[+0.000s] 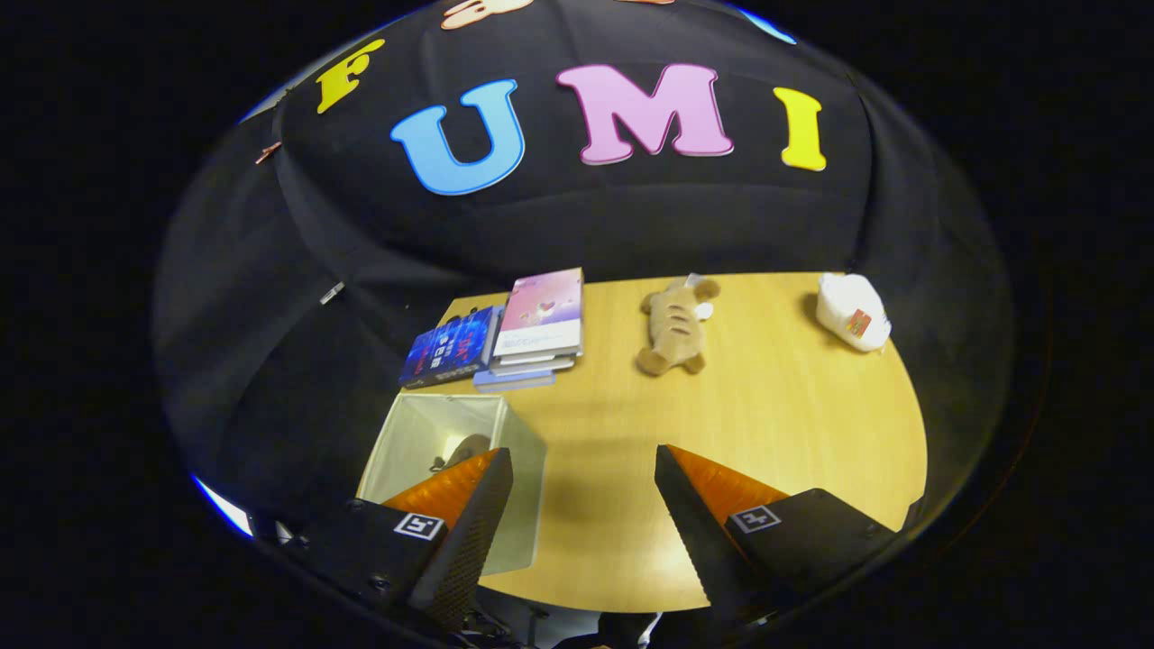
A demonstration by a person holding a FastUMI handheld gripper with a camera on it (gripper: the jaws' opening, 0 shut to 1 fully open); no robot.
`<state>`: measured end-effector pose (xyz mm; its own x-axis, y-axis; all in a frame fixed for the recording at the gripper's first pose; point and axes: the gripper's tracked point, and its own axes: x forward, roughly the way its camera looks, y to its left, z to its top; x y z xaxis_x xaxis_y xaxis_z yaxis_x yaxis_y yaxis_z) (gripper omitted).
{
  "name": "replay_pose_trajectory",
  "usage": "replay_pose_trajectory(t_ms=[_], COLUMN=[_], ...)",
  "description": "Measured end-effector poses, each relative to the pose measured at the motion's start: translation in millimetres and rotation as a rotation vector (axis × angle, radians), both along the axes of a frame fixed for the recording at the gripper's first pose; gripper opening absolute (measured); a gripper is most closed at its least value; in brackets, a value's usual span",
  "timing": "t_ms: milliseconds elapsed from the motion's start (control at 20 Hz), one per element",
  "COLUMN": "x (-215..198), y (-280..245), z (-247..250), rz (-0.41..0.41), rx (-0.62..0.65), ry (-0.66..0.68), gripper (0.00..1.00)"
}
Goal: Open the storage box then place both shoes into the box .Put the left shoe in first, then the right shoe, with the right side of both shoes facing outward in a uniform manner.
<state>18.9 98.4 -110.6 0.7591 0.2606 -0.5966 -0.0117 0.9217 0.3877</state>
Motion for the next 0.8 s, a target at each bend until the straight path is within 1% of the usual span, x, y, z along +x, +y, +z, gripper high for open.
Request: replay_pose_trajectory(t_ms=[150, 300, 450, 700, 800], x=[1.1, 0.5, -1.3, -5.9, -11.8], y=[-35.8, -58.7, -65.2, -66.3, -67.1], z=[10.9, 26.4, 46.4, 89.1, 106.6], rz=[-0.055, -0.101, -0.118, -0.124, -0.150], rx=[-0.049, -0.085, -0.112, -0.211, -0.238], ry=[-0.084, -0.174, -0.278, -0.489, -0.564], gripper=[0.99, 0.99, 0.98, 0.98, 0.97])
